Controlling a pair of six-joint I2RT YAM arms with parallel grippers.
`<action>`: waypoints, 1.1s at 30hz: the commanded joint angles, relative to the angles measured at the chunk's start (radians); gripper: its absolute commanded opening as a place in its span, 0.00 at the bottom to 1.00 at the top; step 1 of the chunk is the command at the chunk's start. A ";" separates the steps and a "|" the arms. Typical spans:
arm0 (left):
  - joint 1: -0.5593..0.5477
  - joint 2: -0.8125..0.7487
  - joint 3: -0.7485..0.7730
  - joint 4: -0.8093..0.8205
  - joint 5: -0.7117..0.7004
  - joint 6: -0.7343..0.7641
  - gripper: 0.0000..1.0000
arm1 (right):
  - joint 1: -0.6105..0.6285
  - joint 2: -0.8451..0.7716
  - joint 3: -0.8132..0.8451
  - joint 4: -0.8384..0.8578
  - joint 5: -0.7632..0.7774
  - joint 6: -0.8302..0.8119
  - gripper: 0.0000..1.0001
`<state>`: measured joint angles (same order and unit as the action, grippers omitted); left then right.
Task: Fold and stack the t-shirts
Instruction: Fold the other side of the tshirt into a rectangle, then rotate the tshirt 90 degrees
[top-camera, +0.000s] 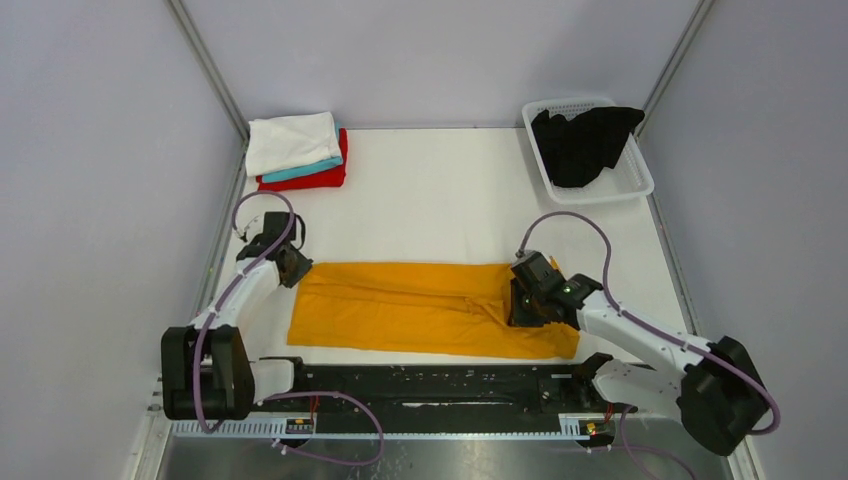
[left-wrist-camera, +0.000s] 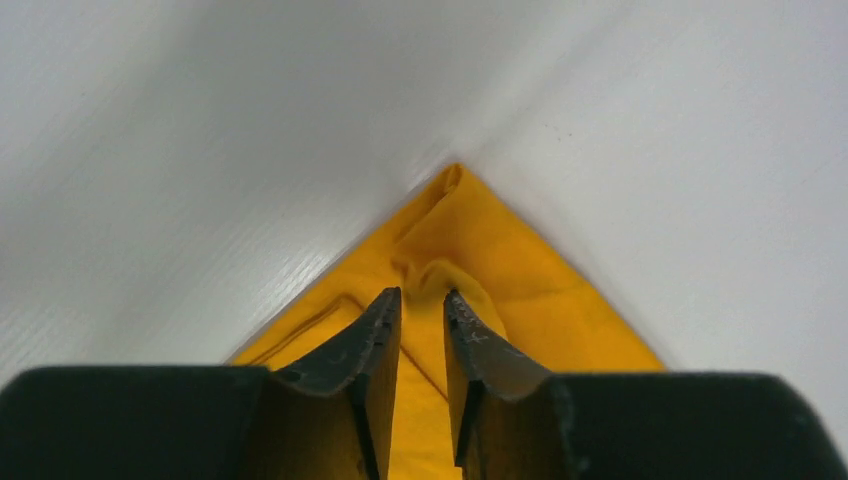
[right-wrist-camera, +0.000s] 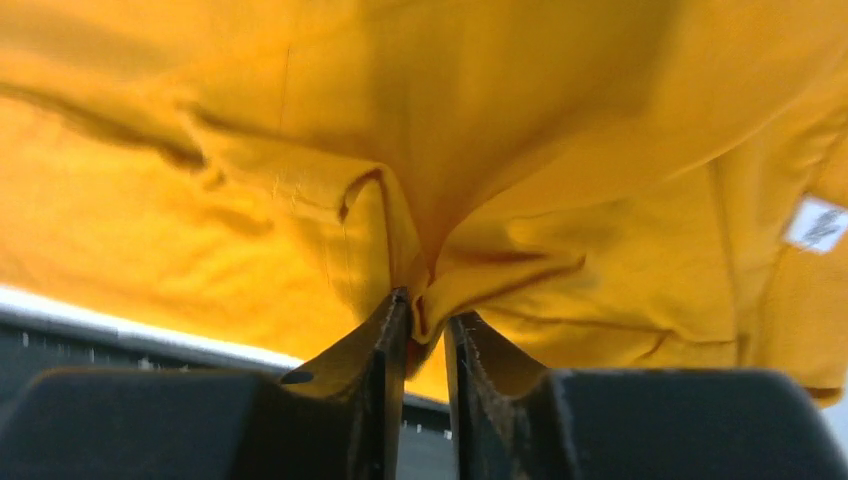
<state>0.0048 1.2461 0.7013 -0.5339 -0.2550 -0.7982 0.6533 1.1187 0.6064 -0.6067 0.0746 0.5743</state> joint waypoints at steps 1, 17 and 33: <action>0.001 -0.135 0.005 -0.090 -0.110 -0.063 0.45 | 0.065 -0.176 -0.123 -0.069 -0.217 0.116 0.37; -0.131 -0.153 0.136 -0.051 0.209 -0.015 0.99 | 0.070 -0.453 0.038 -0.123 -0.114 0.055 1.00; -0.198 0.155 -0.006 0.014 0.189 -0.011 0.99 | -0.134 0.134 -0.021 0.207 -0.147 0.154 1.00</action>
<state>-0.1894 1.3983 0.7307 -0.5606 -0.0494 -0.7757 0.5907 1.1336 0.5396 -0.5980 -0.0849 0.7734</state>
